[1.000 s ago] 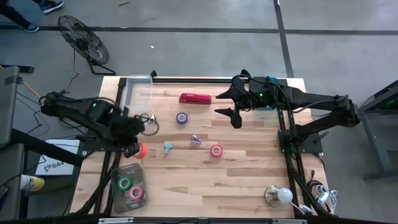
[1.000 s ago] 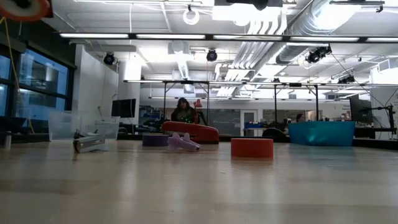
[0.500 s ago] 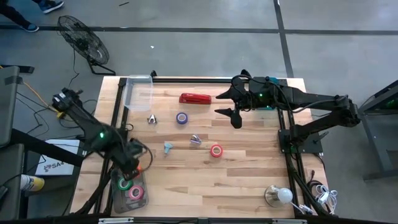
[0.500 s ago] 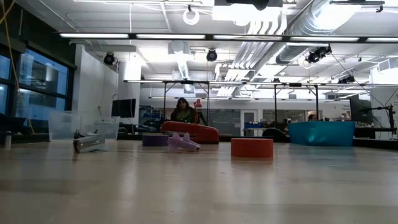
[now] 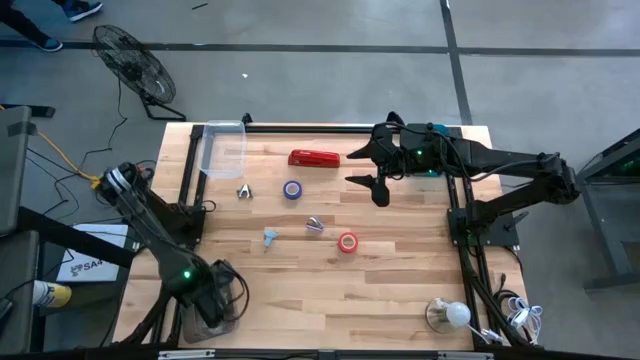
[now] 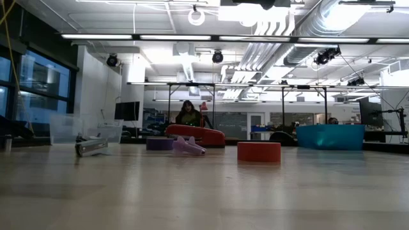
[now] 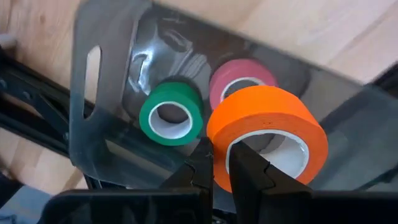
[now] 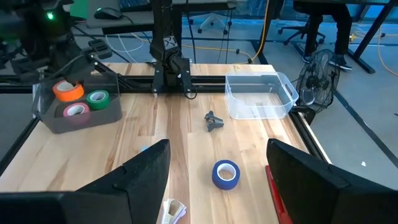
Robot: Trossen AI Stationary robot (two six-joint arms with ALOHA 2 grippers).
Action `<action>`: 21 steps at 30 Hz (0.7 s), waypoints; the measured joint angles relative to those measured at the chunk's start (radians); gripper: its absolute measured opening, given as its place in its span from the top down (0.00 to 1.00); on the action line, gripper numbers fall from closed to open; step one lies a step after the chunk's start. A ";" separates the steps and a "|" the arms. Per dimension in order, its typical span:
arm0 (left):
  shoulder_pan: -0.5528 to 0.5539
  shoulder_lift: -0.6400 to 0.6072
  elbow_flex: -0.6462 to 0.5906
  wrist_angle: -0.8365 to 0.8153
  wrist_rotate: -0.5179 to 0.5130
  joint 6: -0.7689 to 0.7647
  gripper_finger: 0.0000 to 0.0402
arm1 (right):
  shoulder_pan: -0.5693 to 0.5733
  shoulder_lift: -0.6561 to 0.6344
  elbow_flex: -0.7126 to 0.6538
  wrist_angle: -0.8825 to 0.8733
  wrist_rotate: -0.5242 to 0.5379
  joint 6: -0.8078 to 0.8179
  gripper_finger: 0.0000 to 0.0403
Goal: Pick and place Stapler, Stapler remover, tape
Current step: Put the orange tape into the black bin
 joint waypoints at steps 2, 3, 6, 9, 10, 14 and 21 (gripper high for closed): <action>-0.001 0.028 0.000 -0.003 0.002 -0.009 0.95 | 0.000 0.000 0.000 0.000 0.000 -0.009 0.36; 0.000 0.037 0.000 -0.002 0.002 -0.015 0.95 | 0.000 0.000 0.000 0.000 0.000 -0.012 0.36; 0.003 0.057 0.000 0.016 0.014 -0.022 0.95 | 0.000 0.000 0.000 0.000 -0.001 -0.018 0.36; 0.001 0.077 0.000 0.048 0.020 -0.025 0.95 | 0.000 0.000 0.000 -0.002 -0.001 -0.018 0.36; -0.003 0.083 0.000 0.050 0.025 -0.025 0.95 | 0.000 0.000 0.000 -0.003 -0.001 -0.018 0.36; -0.013 0.108 0.000 0.035 0.042 -0.033 0.95 | 0.000 0.000 0.000 -0.007 -0.002 -0.018 0.36; -0.010 0.119 -0.054 0.080 0.058 -0.042 0.95 | 0.000 0.000 0.000 -0.007 -0.003 -0.022 0.36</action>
